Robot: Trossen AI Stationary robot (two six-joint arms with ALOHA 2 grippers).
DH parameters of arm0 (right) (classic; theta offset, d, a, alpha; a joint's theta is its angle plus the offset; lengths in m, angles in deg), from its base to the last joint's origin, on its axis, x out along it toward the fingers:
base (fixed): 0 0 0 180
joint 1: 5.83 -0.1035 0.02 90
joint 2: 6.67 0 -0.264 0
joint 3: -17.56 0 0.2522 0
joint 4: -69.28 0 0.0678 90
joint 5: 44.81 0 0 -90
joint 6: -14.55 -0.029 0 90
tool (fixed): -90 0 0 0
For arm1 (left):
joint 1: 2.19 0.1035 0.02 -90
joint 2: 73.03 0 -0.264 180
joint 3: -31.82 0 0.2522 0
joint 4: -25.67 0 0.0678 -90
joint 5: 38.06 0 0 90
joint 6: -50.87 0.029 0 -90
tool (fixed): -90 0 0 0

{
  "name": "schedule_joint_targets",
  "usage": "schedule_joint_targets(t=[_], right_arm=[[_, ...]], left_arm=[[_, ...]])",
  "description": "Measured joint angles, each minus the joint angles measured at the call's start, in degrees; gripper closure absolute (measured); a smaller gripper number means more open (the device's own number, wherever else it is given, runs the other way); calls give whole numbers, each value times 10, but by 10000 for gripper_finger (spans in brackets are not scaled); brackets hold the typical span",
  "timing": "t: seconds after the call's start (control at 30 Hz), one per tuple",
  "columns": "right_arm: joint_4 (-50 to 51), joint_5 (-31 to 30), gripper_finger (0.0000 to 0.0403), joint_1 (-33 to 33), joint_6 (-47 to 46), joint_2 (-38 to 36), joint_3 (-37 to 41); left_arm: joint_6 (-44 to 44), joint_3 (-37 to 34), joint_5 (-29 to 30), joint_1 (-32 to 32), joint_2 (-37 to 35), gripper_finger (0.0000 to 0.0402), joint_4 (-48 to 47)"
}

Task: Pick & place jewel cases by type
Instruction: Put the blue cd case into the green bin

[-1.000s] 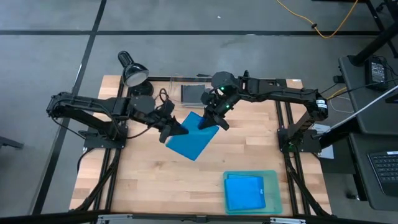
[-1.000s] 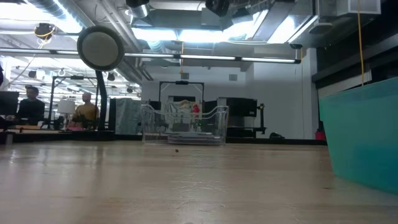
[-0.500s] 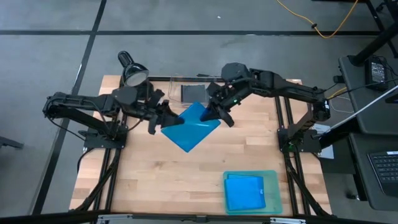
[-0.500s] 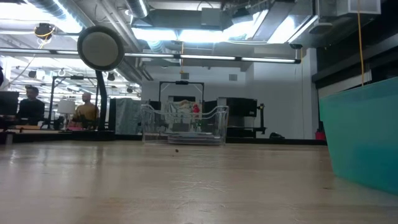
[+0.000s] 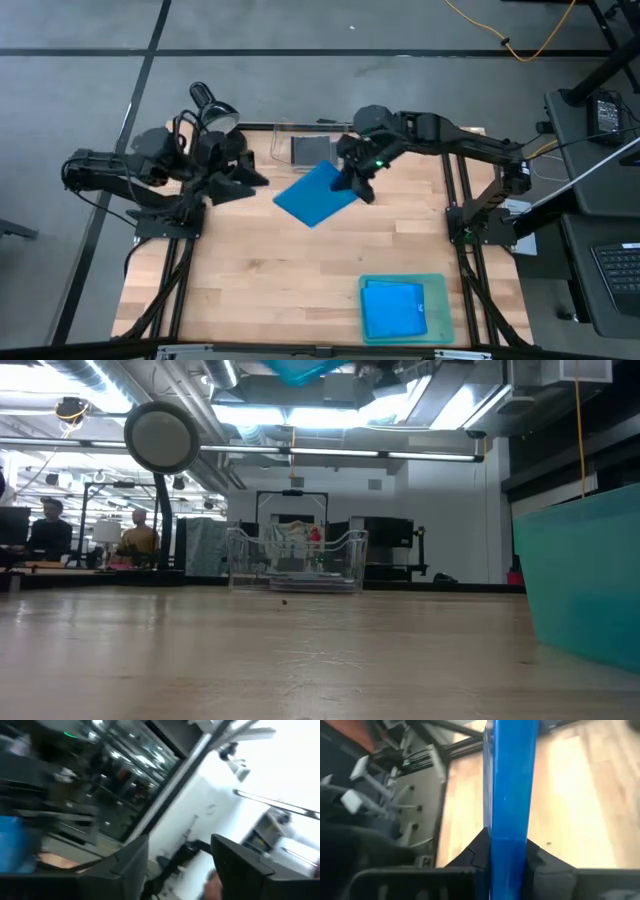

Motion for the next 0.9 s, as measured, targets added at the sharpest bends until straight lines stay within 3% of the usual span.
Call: schedule_joint_targets(t=[0.17, 0.5, 0.7, 0.9], right_arm=[[74, 3, 355, -12, -4, -2, -2], [209, -29, 356, -95, -113, -8, -2], [245, -83, 355, -180, -248, -33, -2], [269, -215, 356, -288, -471, -79, -3]], left_arm=[[26, -3, 51, 0, -37, 169, -25], [61, -3, 86, 1, -72, 181, -160], [98, -3, 87, 1, -66, 182, -240], [138, -3, 87, 2, -63, 182, -274]])
